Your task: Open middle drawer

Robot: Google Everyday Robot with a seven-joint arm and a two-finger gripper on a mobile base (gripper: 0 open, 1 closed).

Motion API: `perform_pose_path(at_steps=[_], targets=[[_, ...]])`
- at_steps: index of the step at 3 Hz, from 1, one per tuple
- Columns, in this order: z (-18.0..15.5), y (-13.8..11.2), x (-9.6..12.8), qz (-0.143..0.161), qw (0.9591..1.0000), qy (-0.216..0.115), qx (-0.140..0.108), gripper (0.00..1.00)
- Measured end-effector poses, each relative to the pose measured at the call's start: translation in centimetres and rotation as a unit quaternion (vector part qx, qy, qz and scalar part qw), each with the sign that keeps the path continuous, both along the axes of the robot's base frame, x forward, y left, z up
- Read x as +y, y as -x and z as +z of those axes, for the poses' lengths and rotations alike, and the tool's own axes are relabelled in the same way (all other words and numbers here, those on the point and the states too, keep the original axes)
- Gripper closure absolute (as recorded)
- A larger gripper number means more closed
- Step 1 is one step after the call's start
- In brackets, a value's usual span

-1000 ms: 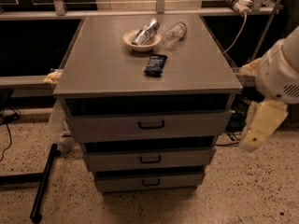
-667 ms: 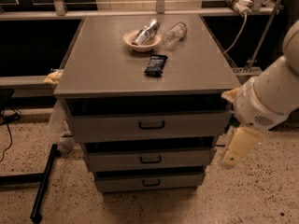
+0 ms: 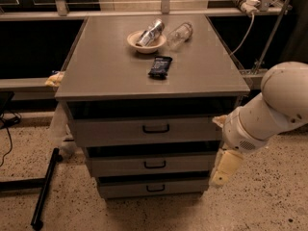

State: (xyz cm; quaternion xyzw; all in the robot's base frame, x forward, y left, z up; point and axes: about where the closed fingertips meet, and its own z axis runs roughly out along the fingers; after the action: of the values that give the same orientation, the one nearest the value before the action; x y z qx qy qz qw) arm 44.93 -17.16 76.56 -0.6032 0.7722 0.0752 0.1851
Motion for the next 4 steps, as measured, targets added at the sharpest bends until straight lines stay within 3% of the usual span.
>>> perform_pose_path(at_steps=[1, 2, 3, 4], targets=[[-2.8, 0.0, -0.3, 0.0, 0.9999, 0.004, -0.016, 0.0], [-8.3, -0.2, -0.8, 0.0, 0.9991, -0.006, -0.041, 0.0], [-12.1, -1.9, -1.0, -0.003, 0.9968, -0.022, -0.076, 0.0], [-16.4, -4.3, -0.4, 0.005, 0.9945, -0.047, -0.094, 0.0]])
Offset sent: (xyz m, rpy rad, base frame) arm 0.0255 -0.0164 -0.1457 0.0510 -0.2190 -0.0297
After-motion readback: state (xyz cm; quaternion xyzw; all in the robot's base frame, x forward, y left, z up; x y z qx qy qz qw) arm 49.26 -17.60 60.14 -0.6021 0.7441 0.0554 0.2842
